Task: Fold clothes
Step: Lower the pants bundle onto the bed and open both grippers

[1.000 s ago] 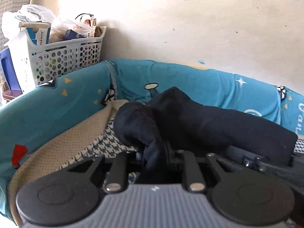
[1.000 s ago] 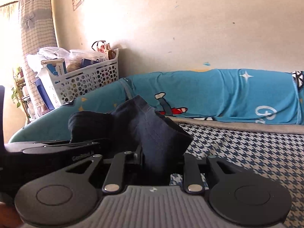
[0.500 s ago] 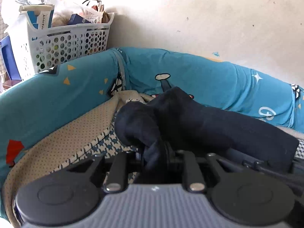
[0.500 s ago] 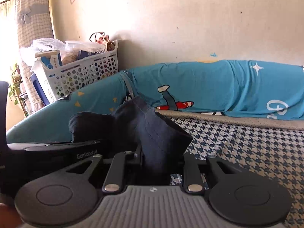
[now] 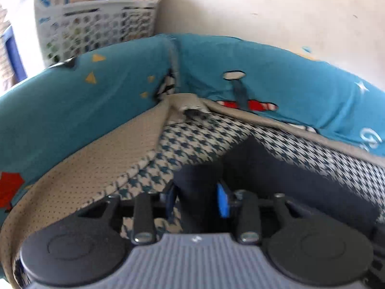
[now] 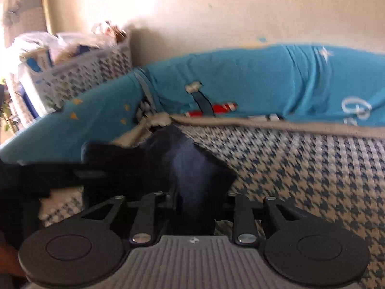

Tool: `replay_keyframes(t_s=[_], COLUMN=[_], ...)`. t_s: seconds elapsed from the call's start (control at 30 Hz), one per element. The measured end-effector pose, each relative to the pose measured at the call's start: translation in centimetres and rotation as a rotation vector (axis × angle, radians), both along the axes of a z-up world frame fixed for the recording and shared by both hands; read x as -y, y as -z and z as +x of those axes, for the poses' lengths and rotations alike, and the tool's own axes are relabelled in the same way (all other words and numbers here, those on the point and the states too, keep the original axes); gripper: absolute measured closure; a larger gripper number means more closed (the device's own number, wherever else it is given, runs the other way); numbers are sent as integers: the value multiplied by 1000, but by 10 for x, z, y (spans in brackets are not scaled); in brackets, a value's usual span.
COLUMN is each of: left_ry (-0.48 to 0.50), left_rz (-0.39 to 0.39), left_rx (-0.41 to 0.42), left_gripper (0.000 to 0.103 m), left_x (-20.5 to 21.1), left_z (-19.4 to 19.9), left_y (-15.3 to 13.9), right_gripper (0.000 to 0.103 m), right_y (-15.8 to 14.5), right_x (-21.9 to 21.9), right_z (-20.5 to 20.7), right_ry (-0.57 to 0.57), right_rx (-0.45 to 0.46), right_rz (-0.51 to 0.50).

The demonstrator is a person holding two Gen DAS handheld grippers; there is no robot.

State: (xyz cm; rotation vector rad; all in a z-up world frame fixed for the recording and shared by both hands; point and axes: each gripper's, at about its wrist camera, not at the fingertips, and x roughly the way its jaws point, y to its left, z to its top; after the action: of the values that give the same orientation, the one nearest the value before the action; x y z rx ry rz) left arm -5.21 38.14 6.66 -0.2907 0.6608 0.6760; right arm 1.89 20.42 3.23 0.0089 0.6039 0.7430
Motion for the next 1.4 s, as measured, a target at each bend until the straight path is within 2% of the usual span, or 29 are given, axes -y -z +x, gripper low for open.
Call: replay_keyframes(t_s=[0.03, 0.07, 0.1, 0.13, 0.23, 0.37, 0.53, 0.63, 1.03, 1.2, 1.33, 1.4], left_ry=[-21, -45, -78, -105, -142, -162, -129, -110, -152, -165, -141, -145], left_rz=[0, 3, 15, 31, 60, 11, 58, 58, -5, -70, -11, -13], left_rx=[7, 15, 25, 40, 68, 90, 2, -24, -131, -128, -149, -152], left_gripper=[51, 27, 16, 10, 10, 5, 3, 3, 0, 0, 0, 0], left_x=[-4, -7, -9, -11, -18, -24, -16, -14, -41, -53, -48, -48], left_z=[-2, -5, -9, -13, -19, -22, -11, -9, -5, -4, -1, -1], left_y=[-1, -2, -4, -6, -11, -10, 0, 7, 46, 59, 63, 60], right_gripper=[68, 59, 53, 51, 50, 50, 48, 45, 21, 5, 1, 1], right_y=[4, 6, 6, 6, 1, -1, 3, 9, 32, 38, 42, 45], right_x=[2, 6, 13, 20, 38, 47, 40, 35, 14, 11, 10, 10], right_z=[3, 6, 6, 6, 8, 2, -13, -16, -17, -21, -20, -20], right_ry=[17, 43, 66, 88, 107, 34, -60, -74, -99, -107, -98, -93], right_rx=[-13, -10, 2, 14, 17, 0, -3, -16, -28, -39, -75, -93], right_rz=[-6, -5, 8, 21, 34, 44, 19, -1, -78, -113, -147, -164])
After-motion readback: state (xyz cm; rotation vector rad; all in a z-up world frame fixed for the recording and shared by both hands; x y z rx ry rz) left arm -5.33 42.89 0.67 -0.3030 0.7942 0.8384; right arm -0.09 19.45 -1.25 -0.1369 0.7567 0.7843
